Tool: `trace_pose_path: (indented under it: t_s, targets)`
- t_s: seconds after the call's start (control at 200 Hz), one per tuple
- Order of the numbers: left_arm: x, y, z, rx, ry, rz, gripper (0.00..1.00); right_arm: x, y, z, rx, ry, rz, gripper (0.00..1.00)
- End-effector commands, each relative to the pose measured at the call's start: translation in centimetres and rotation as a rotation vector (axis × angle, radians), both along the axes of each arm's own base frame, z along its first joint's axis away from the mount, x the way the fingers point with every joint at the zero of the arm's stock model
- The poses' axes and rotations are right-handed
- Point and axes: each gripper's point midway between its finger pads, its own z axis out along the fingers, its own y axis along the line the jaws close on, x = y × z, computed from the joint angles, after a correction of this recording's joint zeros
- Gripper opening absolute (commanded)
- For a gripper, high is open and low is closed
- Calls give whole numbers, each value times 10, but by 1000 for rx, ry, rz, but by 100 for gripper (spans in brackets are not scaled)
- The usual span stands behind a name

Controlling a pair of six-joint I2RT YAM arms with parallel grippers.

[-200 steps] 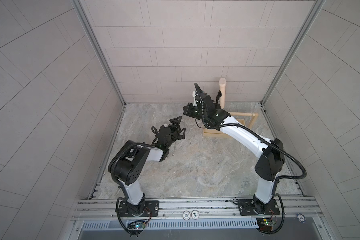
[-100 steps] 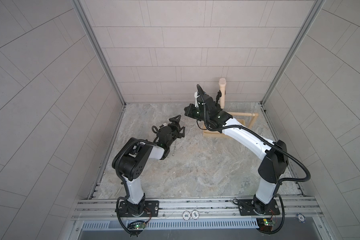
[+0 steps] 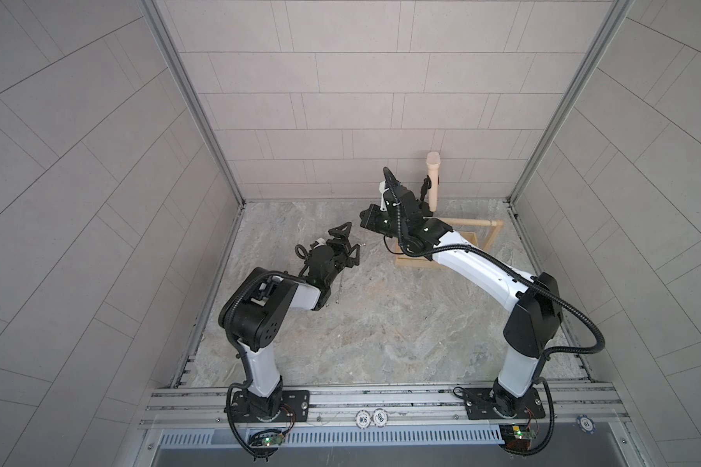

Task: Take the necklace off the jewelry display stand
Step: Place the necklace at the center of the board.

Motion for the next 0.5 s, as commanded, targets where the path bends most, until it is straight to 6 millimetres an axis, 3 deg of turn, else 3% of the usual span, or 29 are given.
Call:
trace_pose_path:
  t_s: [0.0, 0.495]
  targets:
    - [1, -3, 12, -35, -35, -6, 100, -4, -9, 27, 38, -41, -28, 0]
    - [-1, -9, 9, -24, -41, -39, 99, -4, -9, 26, 42, -38, -33, 0]
